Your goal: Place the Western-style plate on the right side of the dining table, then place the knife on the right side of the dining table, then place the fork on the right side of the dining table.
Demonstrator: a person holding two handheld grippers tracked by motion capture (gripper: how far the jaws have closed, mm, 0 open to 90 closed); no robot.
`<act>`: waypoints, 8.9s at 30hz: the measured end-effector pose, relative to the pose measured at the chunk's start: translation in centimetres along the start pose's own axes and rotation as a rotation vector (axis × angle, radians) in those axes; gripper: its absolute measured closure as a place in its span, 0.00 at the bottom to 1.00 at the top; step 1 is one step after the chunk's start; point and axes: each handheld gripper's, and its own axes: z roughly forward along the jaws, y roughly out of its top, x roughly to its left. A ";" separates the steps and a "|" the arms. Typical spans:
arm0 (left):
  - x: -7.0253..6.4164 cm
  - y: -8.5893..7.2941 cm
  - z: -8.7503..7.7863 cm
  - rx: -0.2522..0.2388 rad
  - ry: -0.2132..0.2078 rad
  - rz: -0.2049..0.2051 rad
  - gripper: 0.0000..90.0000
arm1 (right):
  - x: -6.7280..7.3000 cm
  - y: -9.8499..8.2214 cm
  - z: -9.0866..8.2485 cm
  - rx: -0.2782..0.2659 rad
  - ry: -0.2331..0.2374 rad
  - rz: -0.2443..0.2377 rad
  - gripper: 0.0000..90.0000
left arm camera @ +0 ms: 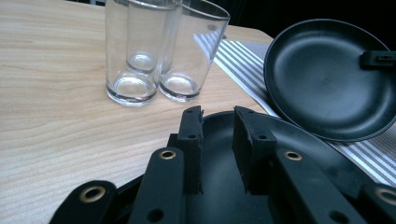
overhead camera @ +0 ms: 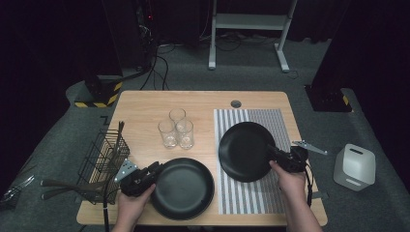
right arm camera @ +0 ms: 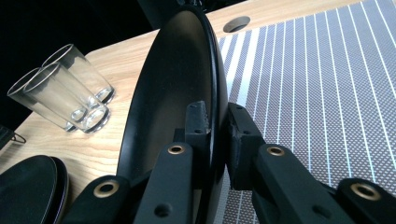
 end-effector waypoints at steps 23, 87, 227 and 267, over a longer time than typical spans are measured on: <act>0.5 -0.8 -0.1 0.006 0.008 -0.005 0.81 | -2.3 0.7 -0.2 -0.013 -0.056 0.043 0.92; 0.7 -2.1 -0.4 0.037 0.176 0.125 0.63 | -7.8 -0.3 -0.3 0.100 -0.138 0.072 0.96; -3.4 4.6 -4.7 -0.028 0.206 0.261 0.56 | 9.6 -8.8 2.7 0.042 0.067 -0.489 0.48; -2.0 4.2 -9.3 -0.061 0.301 0.218 0.59 | 9.1 -9.1 2.6 0.033 0.086 -0.477 0.48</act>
